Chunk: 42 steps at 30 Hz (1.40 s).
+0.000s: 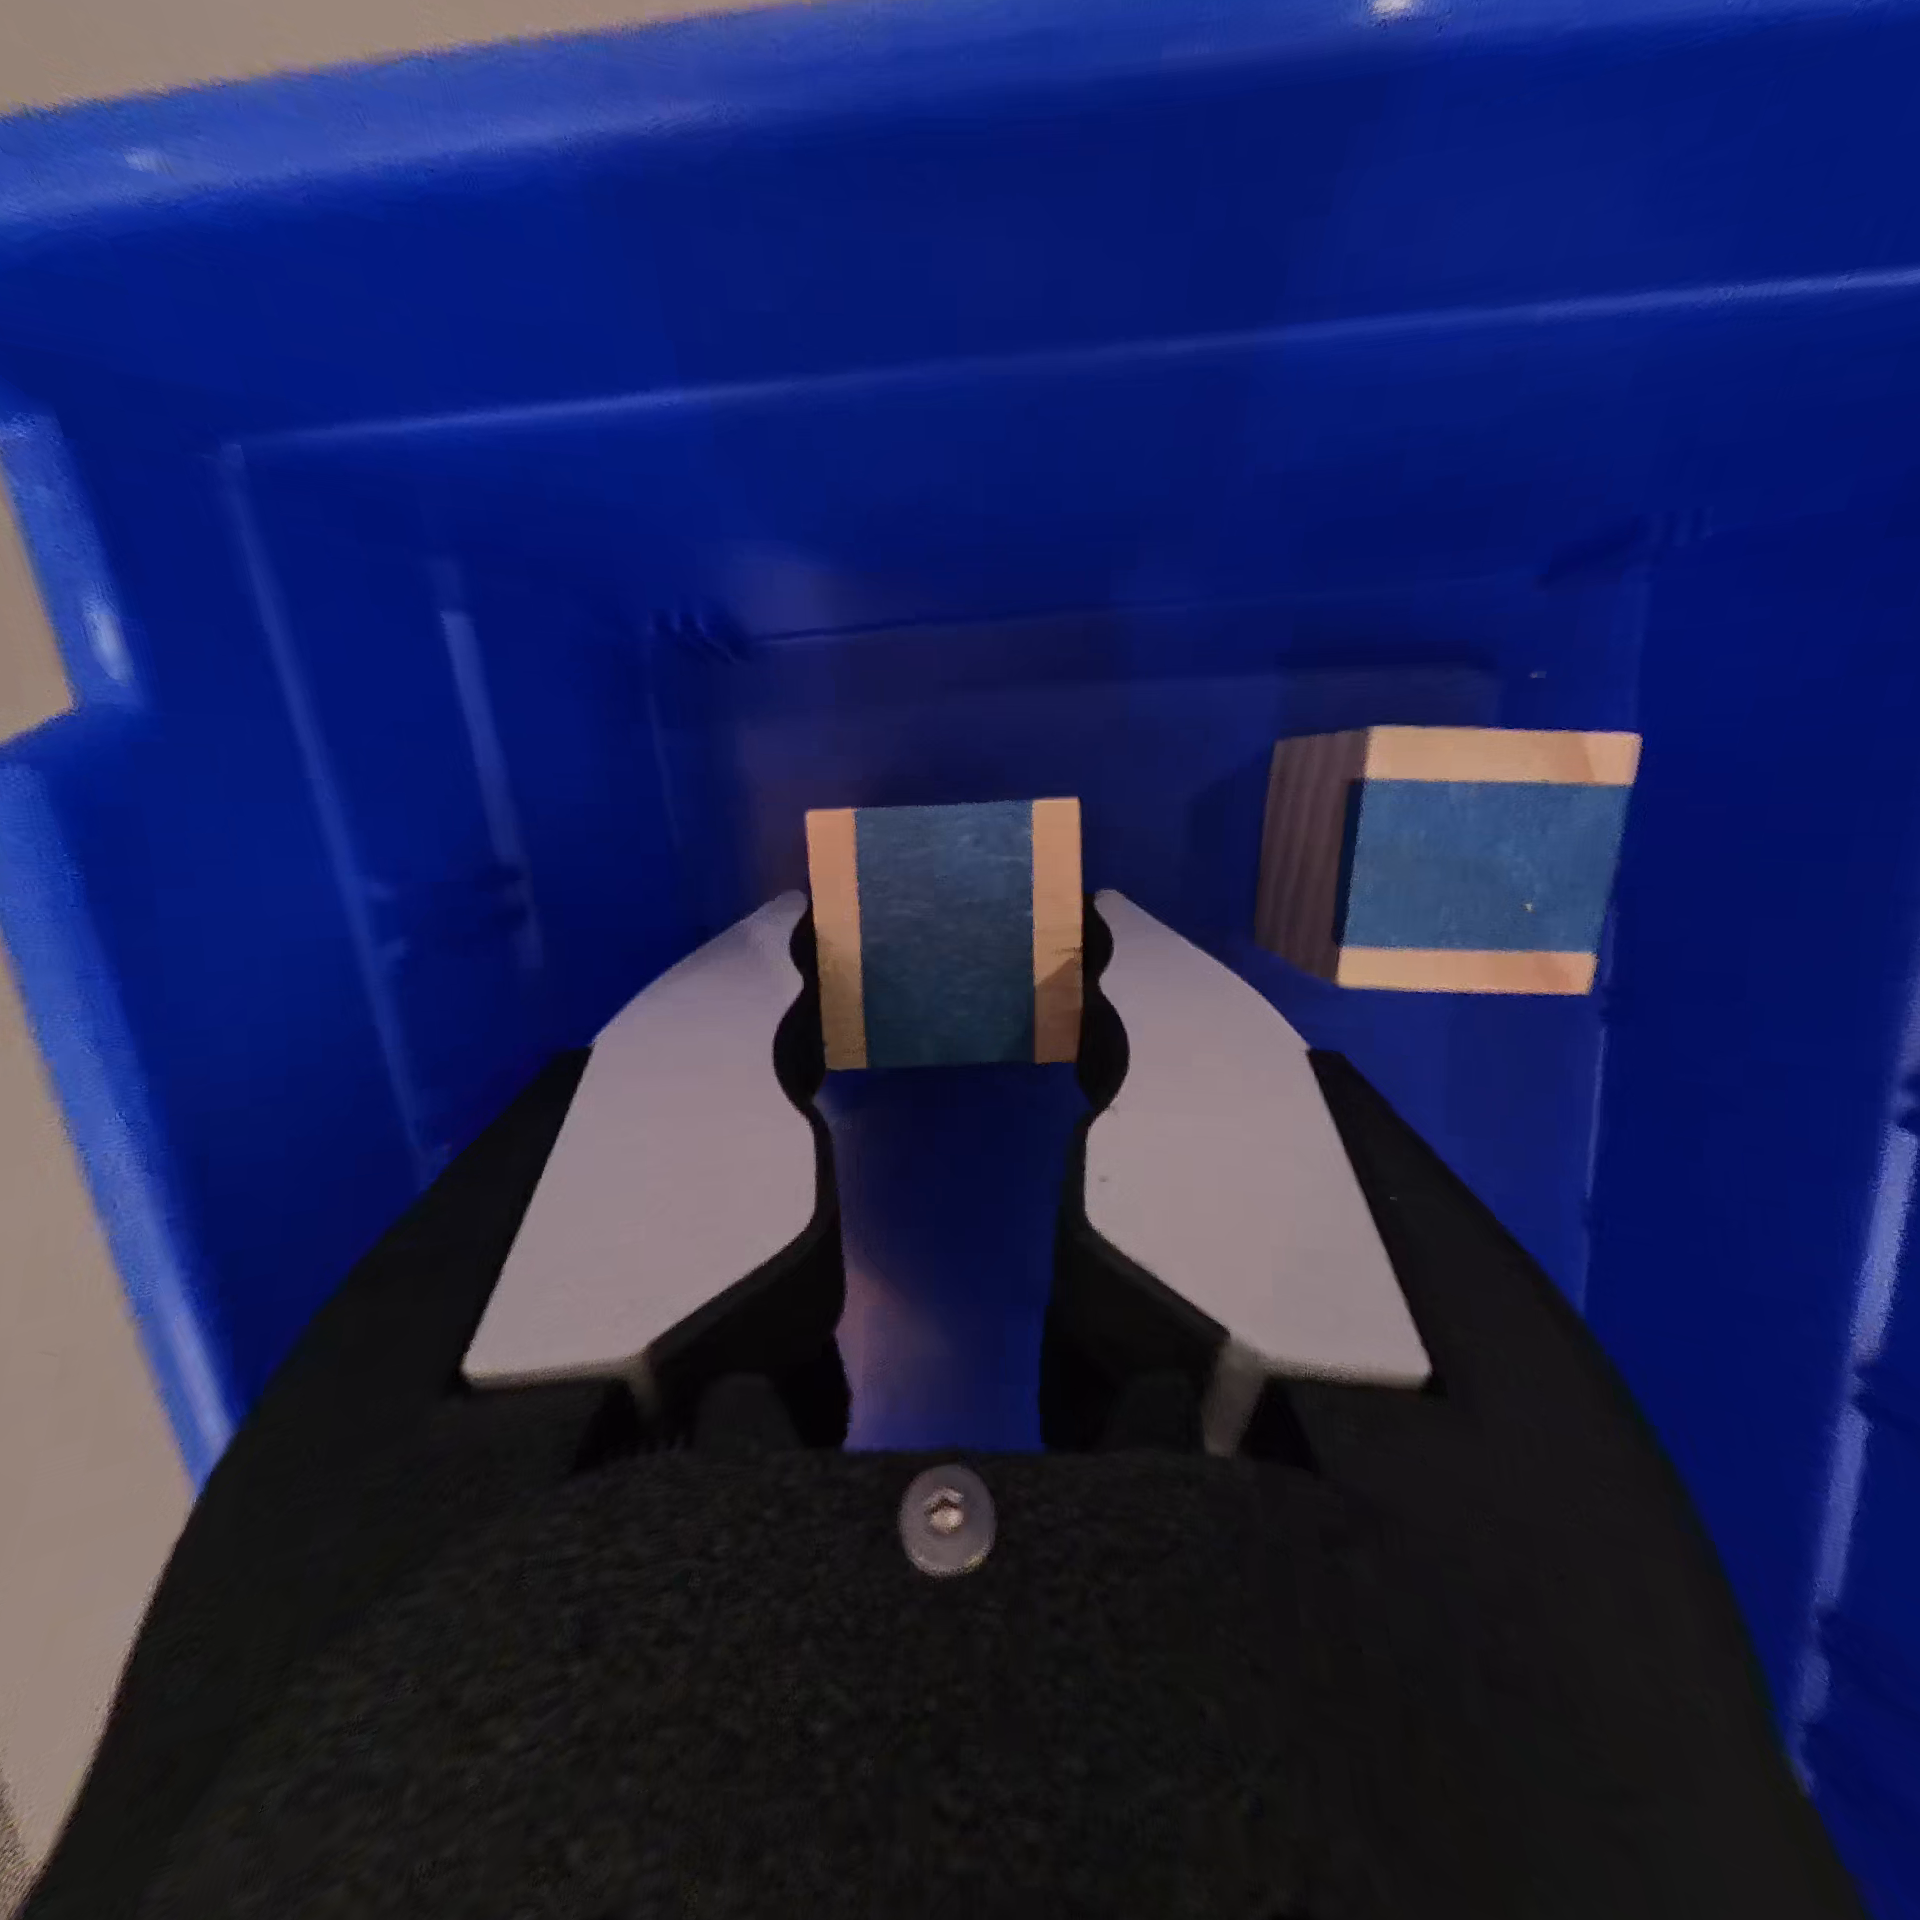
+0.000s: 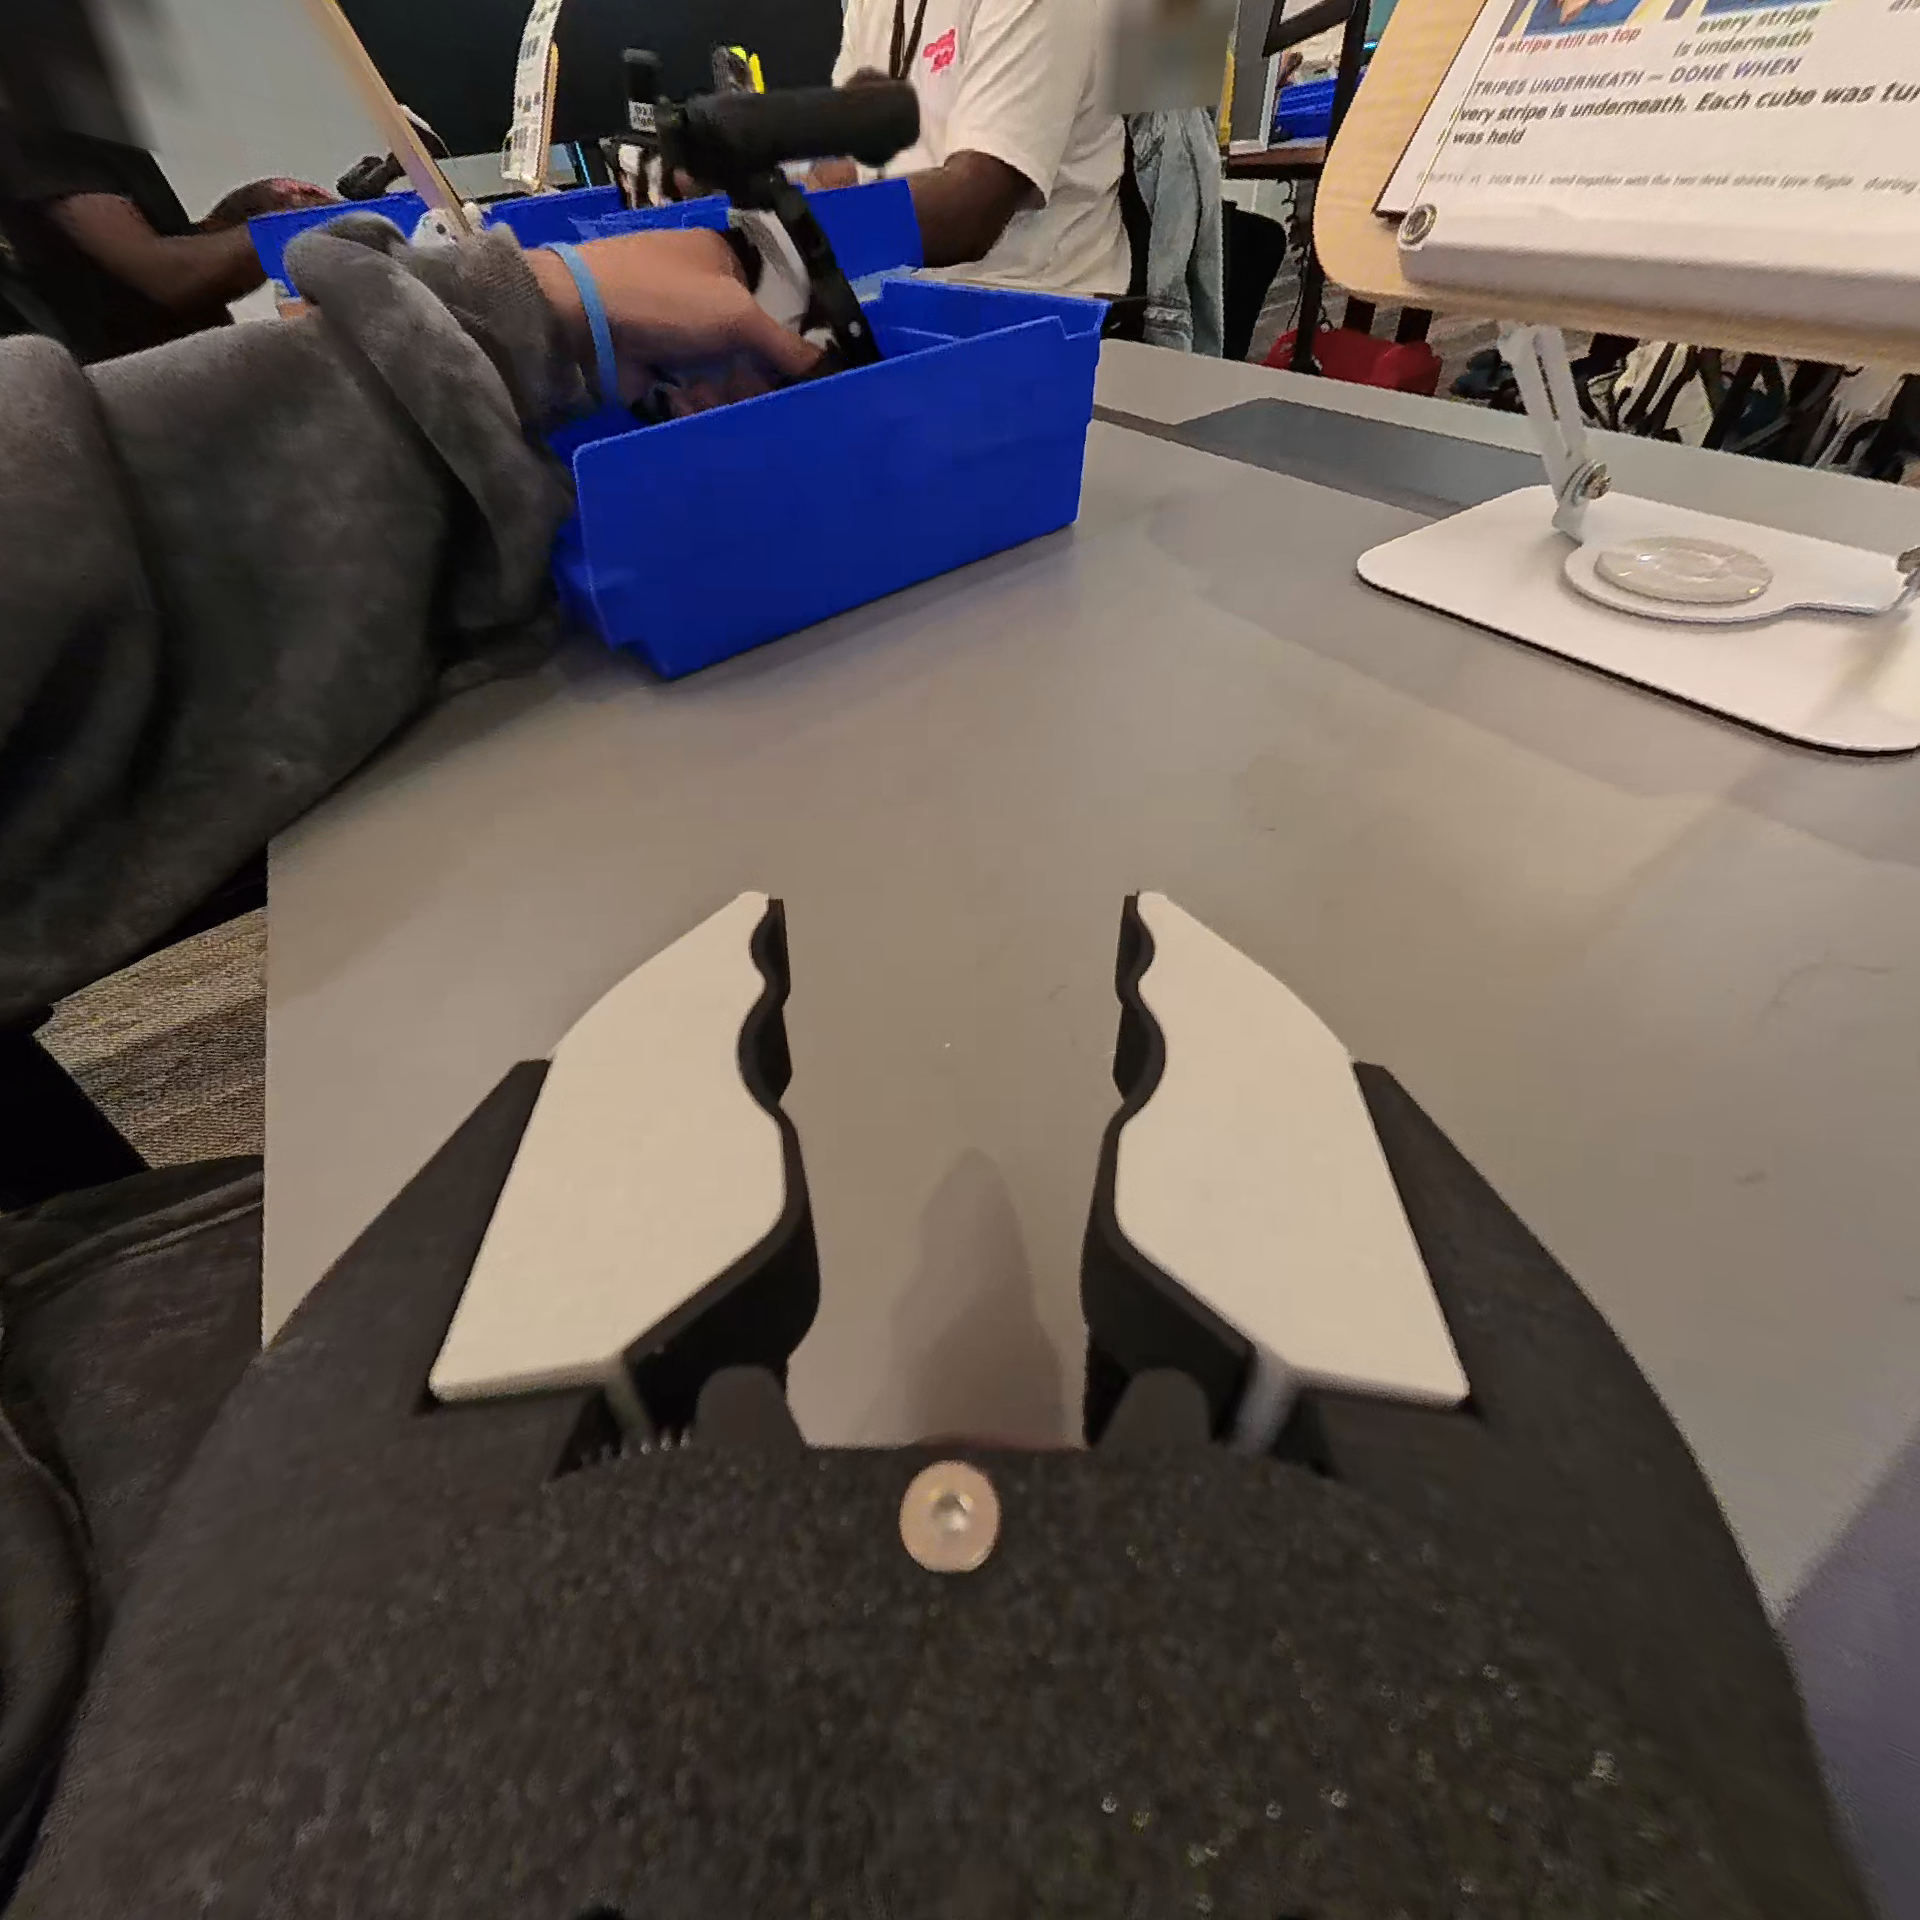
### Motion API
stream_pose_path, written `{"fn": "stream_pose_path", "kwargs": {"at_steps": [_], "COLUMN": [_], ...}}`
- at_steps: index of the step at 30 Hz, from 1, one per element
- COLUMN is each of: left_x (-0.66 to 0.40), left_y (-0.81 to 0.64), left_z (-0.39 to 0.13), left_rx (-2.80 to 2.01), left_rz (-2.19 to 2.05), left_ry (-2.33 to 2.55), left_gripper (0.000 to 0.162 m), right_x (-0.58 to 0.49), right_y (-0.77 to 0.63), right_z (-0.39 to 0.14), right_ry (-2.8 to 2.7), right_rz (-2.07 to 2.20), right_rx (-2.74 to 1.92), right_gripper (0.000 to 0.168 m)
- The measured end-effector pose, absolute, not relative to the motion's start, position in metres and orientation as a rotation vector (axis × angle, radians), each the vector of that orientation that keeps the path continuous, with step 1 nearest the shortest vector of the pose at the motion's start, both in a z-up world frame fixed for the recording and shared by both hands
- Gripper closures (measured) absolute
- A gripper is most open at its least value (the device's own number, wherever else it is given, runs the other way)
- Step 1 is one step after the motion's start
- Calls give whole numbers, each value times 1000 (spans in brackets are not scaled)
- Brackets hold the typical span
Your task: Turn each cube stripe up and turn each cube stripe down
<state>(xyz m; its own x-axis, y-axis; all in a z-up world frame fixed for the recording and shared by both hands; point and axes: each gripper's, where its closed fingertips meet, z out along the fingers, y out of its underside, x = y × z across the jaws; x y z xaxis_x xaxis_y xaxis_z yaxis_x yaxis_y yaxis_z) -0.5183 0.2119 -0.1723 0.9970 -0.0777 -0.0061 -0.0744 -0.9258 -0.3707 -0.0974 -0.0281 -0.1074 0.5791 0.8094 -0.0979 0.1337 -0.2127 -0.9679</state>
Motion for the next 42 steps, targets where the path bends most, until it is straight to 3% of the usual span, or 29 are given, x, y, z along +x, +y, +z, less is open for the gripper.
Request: {"fn": "stream_pose_path", "kwargs": {"at_steps": [8, 12, 18, 25, 33, 37, 42], "left_x": [-467, -395, -290, -195, -182, -160, -130], "left_y": [160, 109, 56, 30, 28, 20, -7], "left_z": [-58, -31, -31, -74, -91, -67, -39], "left_rx": [-2476, -2413, -2335, -2351, -2367, -2227, -2115], "left_rz": [-187, -309, -383, -370, -438, -780, -1498], "left_ry": [179, 363, 546, 766, 801, 821, 706], "left_gripper": [117, 117, 117, 117, 117, 117, 117], "right_x": [-95, -92, -90, -90, -93, -95, -97], "right_y": [-29, -30, -29, -27, -28, -28, -31], "right_z": [-100, -93, -94, -98, -103, -106, -106], "right_ry": [-784, -765, -743, -779, -816, -828, -848], "right_rz": [745, 745, 752, 689, 640, 641, 632], "right_rx": [-1676, -1657, -1666, -1673, -1672, -1676, -1658], "right_gripper": [109, 109, 110, 111, 111, 112, 112]}}
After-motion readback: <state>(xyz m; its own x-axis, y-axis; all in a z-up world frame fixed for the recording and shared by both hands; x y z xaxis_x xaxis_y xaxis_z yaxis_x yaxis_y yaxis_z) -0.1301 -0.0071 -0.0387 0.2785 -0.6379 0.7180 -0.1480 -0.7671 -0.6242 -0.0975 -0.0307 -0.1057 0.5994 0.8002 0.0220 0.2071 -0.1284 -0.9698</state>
